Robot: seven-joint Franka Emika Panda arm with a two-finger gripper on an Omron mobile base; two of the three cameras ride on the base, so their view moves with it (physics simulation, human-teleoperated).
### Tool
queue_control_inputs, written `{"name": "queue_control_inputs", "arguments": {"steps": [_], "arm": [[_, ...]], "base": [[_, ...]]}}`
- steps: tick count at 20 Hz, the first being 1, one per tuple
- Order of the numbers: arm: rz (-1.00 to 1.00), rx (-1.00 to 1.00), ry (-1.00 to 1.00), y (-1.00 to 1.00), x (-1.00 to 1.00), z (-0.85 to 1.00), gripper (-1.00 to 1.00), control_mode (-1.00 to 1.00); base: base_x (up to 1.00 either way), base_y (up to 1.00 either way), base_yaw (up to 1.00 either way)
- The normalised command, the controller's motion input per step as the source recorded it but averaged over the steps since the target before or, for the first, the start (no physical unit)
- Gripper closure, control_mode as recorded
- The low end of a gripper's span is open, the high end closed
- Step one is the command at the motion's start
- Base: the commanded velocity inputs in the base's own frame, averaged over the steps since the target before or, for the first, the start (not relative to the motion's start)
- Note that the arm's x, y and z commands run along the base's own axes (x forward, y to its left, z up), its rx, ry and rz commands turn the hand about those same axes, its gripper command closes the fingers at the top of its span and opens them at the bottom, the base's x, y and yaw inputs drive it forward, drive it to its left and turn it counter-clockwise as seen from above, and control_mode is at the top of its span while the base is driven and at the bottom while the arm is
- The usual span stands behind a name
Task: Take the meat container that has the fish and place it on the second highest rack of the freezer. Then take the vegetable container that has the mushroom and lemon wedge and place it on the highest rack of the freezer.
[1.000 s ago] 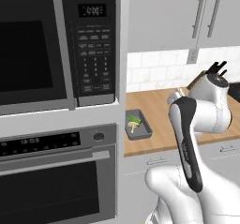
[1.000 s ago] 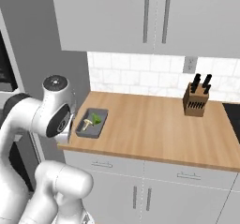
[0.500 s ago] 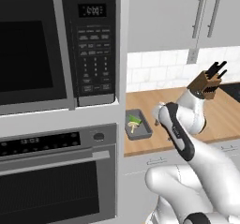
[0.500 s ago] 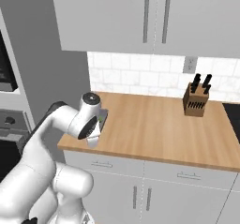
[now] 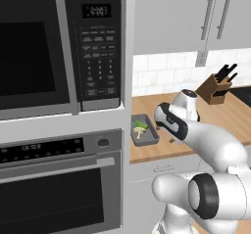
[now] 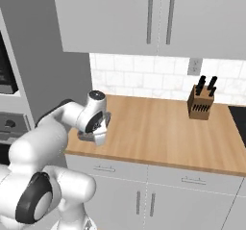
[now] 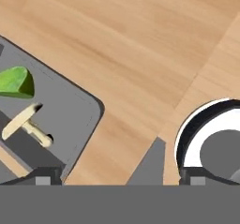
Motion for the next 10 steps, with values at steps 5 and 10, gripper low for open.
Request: {"name": "queue_control_inputs", "arguments": {"steps": [5,10], "arm": [[0.00,-0.02,0.18,0.00,0.12,-0.67,-1.00,-1.00],[0.00,0.00,0.07,0.00,0.29,-0.15,-1.00,-1.00]], "base": [[0.00,0.00,0.00],[0.00,0.00,0.00]]}}
